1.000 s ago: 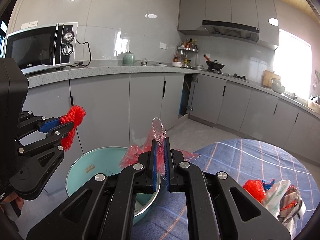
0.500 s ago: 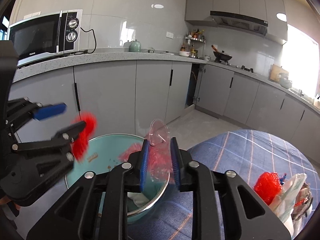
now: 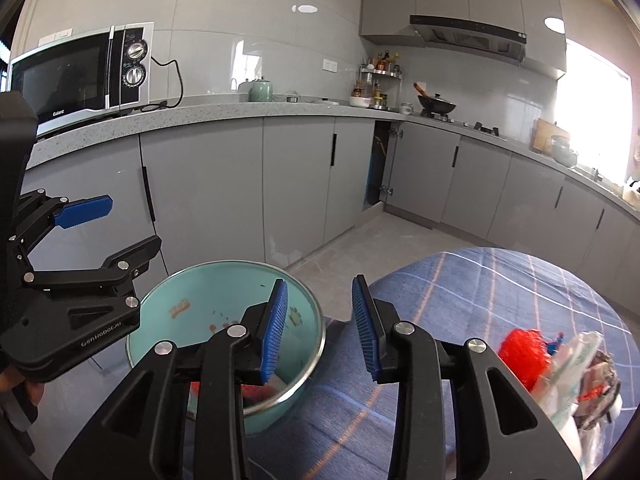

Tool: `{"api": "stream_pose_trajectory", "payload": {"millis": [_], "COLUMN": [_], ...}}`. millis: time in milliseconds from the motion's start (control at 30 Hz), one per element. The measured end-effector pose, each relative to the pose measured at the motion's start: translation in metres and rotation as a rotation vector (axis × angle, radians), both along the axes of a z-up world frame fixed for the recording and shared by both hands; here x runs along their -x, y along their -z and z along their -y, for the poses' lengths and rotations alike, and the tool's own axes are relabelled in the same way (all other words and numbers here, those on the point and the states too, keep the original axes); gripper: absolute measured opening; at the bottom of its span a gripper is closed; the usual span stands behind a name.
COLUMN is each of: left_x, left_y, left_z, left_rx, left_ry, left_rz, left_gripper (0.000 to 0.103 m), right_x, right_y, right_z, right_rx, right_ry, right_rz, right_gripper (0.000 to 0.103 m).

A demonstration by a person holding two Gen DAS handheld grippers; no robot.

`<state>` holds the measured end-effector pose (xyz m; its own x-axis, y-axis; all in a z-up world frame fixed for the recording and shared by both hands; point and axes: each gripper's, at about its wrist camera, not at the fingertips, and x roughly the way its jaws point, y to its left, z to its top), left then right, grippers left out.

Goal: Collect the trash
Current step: 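Open the left tool over the wastebasket and return both tools to the table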

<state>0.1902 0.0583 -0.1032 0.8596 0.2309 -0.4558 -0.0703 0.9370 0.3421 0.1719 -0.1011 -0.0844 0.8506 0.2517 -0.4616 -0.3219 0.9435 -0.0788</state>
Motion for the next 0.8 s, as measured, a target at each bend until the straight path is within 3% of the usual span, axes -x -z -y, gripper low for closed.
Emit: {"api": "stream_pose_trajectory", "payload": {"millis": [333,733,800], "left_x": [0.028,0.051,0.052], "left_y": [-0.002,0.001,0.002], "left_z": [0.067,0.172,0.183], "left_rx": [-0.002,0.015,0.022], "left_ry": [0.157,0.367,0.394], "left_rz": [-0.002,-0.016,-0.020], "left_gripper": [0.070,0.071,0.071], "right_x": [0.046,0.098,0.105], "right_y": [-0.014,0.003,0.008], "right_z": [0.075,0.192,0.206], "right_rx": [0.001,0.001,0.001], "right_ry": [0.145,0.439,0.477], "right_rz": [0.030,-0.007,-0.017], "right_gripper": [0.046,0.052,0.060]}}
